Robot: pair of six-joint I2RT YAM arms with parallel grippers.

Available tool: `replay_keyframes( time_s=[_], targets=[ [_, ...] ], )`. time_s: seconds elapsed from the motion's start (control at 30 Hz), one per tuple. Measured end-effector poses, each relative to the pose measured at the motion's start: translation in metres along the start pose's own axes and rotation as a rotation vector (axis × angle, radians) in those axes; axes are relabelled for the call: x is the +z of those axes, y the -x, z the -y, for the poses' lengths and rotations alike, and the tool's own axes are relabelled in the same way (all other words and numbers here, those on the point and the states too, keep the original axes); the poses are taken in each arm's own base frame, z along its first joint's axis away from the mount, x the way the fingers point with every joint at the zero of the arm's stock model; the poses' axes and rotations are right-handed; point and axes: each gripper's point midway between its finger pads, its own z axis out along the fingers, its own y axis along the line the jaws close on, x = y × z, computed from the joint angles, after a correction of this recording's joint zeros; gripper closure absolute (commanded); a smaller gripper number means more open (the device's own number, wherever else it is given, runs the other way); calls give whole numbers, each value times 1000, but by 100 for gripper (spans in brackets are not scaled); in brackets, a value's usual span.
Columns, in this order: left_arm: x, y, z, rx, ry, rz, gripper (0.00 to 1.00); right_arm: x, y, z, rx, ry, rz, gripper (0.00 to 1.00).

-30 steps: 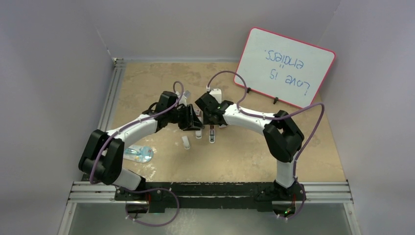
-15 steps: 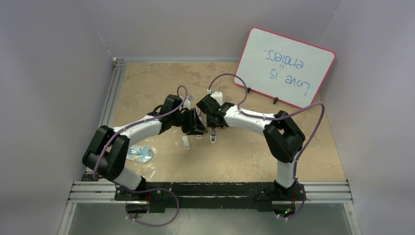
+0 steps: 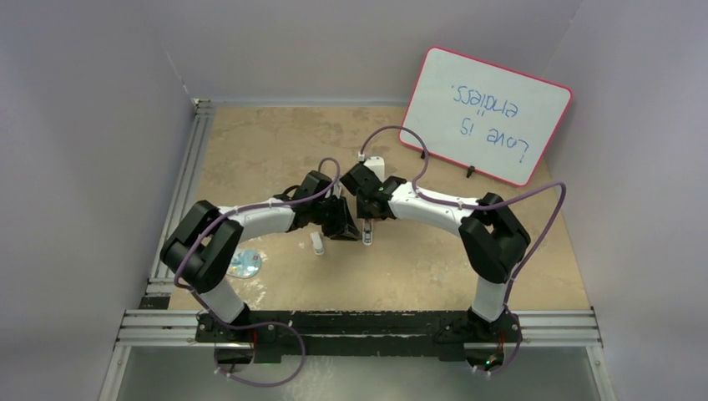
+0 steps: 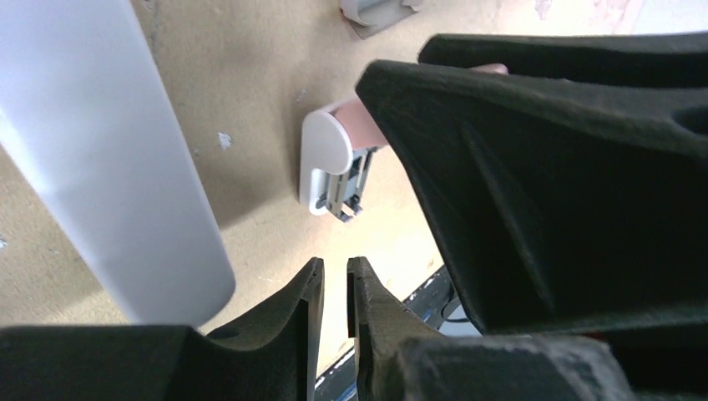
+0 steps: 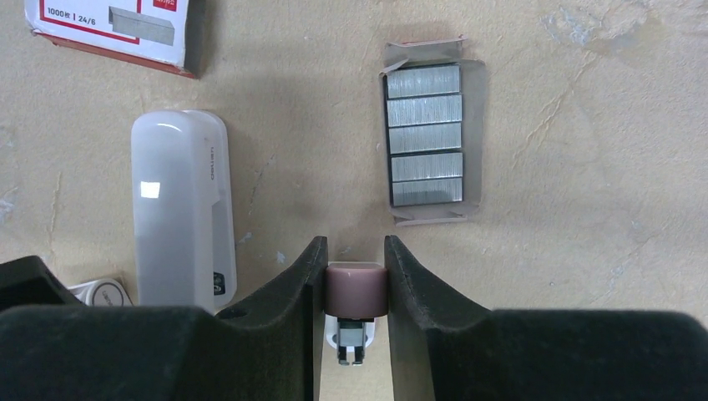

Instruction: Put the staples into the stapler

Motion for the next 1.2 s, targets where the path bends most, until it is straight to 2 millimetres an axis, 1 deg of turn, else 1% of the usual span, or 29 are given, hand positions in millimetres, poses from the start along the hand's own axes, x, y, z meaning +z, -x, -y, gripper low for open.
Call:
replay_keyframes(
  time_s=[0.13,0.23,0.47,0.5,0.67,0.83,1.0,1.2],
  targets=[
    [8,0,-8,-5,32,2,87,0,-1,0,0,-1,-1,70],
    [15,-4,-14,-8,53,-12,87,1,-2,1,1,-2,-2,70],
    [25,-3,-12,-3,48,-12,86,3,-6,4,2,-6,-13,70],
    [31,1,-11,-11,41,-7,87,5,-9,5,5,-4,-21,70],
    [38,0,-17,-26,54,-18,91,4,-10,3,10,9,-28,70],
    [40,0,-17,-37,50,-27,95,2,-11,4,18,11,-29,70],
    [41,0,-18,-46,52,-27,95,2,-12,4,29,16,-24,71],
    [41,1,-17,-47,50,-31,95,-8,-16,8,70,41,-17,73]
  ],
)
